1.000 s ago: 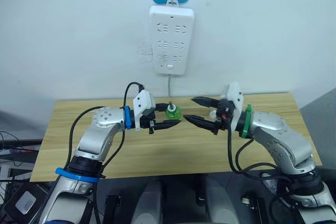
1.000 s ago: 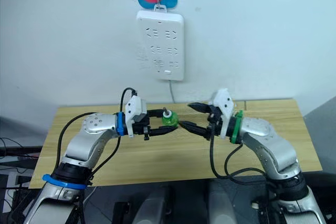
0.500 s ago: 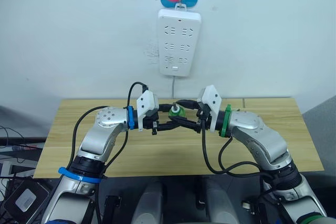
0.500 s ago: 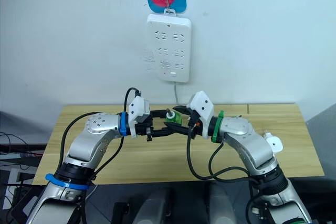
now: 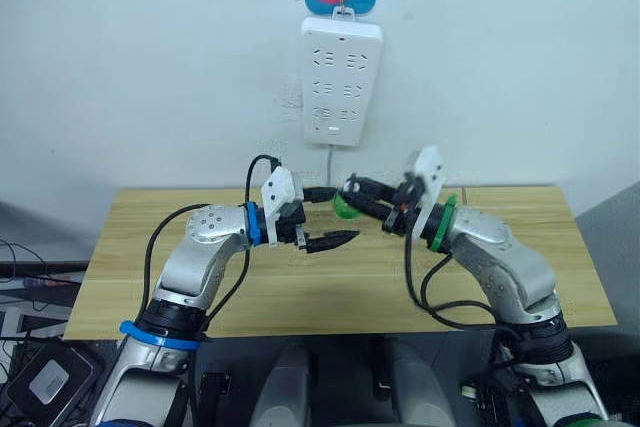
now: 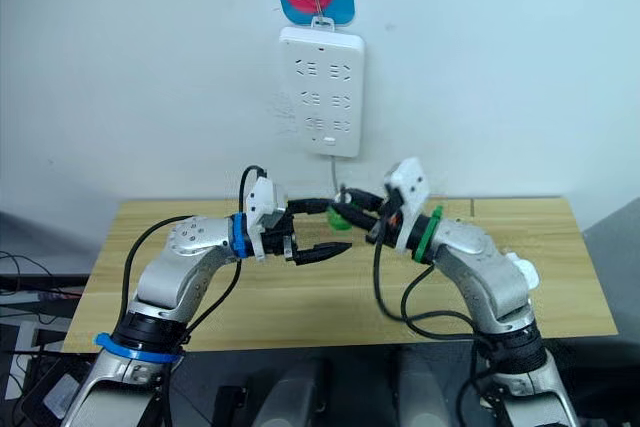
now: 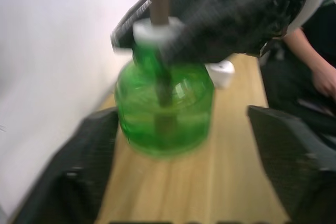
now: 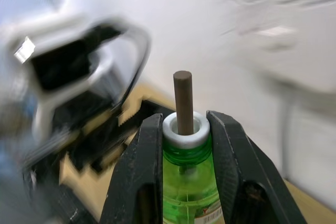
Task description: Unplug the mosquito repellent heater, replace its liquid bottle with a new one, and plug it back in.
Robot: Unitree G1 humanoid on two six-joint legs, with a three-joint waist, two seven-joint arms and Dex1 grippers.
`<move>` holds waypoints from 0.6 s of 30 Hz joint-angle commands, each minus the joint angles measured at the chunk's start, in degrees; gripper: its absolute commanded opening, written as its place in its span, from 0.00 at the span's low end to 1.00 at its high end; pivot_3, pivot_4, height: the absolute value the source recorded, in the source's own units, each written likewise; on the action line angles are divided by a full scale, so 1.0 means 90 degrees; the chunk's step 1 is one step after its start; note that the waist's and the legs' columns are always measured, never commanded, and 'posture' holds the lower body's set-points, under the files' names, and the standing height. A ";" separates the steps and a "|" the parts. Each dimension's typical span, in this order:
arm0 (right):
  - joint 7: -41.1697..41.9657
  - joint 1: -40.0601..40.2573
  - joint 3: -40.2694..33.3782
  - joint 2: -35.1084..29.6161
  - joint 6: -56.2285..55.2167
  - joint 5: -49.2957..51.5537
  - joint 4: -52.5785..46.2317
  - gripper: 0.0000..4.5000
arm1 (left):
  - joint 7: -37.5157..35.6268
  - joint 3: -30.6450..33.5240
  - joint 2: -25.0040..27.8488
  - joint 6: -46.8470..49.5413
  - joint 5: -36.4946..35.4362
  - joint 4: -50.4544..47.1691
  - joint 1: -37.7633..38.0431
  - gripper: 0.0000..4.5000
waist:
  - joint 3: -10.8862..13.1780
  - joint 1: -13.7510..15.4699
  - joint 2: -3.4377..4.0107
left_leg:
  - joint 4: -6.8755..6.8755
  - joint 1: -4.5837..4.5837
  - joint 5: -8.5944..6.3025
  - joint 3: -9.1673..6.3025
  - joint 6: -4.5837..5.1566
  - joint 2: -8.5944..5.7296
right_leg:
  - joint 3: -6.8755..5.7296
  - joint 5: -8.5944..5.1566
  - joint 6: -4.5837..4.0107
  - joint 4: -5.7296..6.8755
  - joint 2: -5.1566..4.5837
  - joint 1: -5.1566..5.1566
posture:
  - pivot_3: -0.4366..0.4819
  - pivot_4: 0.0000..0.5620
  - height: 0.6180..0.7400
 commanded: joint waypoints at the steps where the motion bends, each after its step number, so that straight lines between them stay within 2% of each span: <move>1: -0.1140 0.0012 -0.1177 0.0497 0.0925 0.1758 -0.0149 0.19 | 0.0716 0.0186 -0.0466 -0.0319 -0.0031 -0.0487 0.0065 1.00 | 0.0000 0.0002 0.0000 | 0.0000 -0.0001 0.0000 -0.0002 0.0000 0.0000 | -0.0001 0.0000 0.0000 -0.0001 -0.0003 0.0000 | 0.50 0.44 1.00; 4: -0.2212 0.0002 -0.1743 0.0981 0.1255 0.3280 -0.0126 0.19 | 0.1244 0.0142 -0.0933 -0.0364 -0.0011 -0.0647 0.0090 1.00 | 0.0000 -0.0002 0.0000 | -0.0002 0.0000 0.0000 0.0000 0.0000 -0.0001 | 0.0000 0.0000 0.0000 0.0002 -0.0004 -0.0001 | 0.50 0.44 1.00; 7: -0.3143 -0.0028 -0.1871 0.1308 0.1264 0.4457 -0.0180 0.19 | 0.1531 -0.0009 -0.1254 -0.0362 -0.0001 -0.0781 0.0132 1.00 | 0.0000 -0.0008 0.0001 | -0.0002 0.0001 0.0000 0.0001 0.0001 0.0001 | 0.0000 0.0000 0.0000 0.0005 -0.0004 -0.0001 | 0.50 0.43 1.00; 12: -0.3896 -0.0057 -0.1654 0.1296 0.1083 0.5162 -0.0276 0.19 | 0.1752 -0.0169 -0.1458 -0.0440 0.0085 -0.0833 0.0163 1.00 | -0.0001 -0.0024 0.0002 | -0.0001 0.0002 0.0000 0.0009 0.0002 -0.0001 | 0.0004 0.0000 0.0000 0.0008 0.0001 -0.0001 | 0.51 0.43 1.00; 18: -0.4132 -0.0040 -0.1434 0.1017 0.0871 0.5517 -0.0256 0.19 | 0.1913 -0.0154 -0.1560 -0.0553 0.0120 -0.0750 0.0124 1.00 | -0.0002 -0.0024 0.0002 | -0.0002 0.0002 -0.0001 0.0015 0.0004 0.0000 | 0.0003 0.0000 0.0000 0.0008 0.0009 -0.0001 | 0.51 0.44 1.00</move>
